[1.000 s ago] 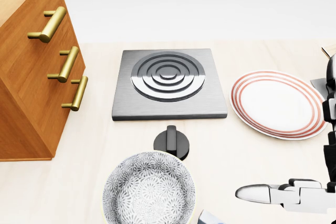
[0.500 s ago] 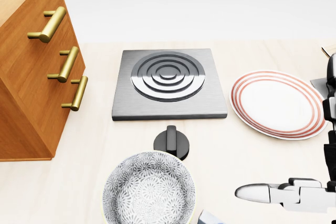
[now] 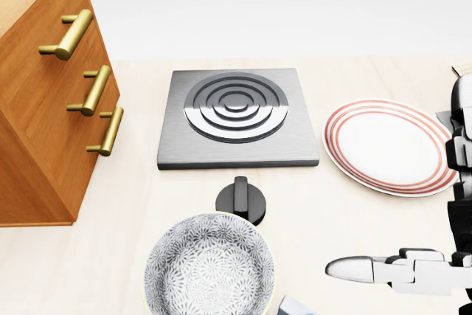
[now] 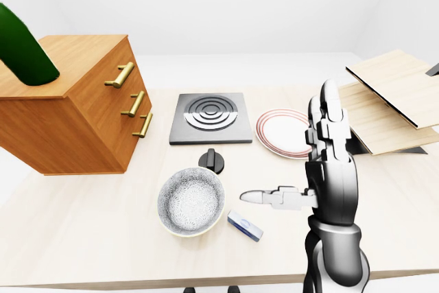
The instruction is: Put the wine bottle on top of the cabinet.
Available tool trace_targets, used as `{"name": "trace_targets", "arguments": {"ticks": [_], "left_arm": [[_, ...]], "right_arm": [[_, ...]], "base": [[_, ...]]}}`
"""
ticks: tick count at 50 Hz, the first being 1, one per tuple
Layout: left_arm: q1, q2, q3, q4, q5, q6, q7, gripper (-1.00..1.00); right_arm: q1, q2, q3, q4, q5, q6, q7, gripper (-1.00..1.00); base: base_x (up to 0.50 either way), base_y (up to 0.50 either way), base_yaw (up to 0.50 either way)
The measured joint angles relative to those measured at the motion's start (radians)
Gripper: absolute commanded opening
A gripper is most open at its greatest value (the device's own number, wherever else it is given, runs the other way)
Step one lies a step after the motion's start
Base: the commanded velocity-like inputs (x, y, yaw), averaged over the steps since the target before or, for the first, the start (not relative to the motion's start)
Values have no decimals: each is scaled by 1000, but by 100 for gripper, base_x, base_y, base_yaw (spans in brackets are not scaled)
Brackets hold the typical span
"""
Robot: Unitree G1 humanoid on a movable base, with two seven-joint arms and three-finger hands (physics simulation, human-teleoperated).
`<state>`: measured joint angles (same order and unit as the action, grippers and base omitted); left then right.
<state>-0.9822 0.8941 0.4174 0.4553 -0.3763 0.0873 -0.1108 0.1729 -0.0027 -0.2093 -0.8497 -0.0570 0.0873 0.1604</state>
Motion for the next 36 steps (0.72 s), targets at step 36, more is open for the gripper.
{"name": "trace_targets", "arguments": {"ticks": [36], "left_arm": [[1246, -857, 99, -998, 119, -94, -415, 100]], "right_arm": [[386, 34, 154, -176, -47, -31, 55, 100]], "base": [[0, 0, 0]]}}
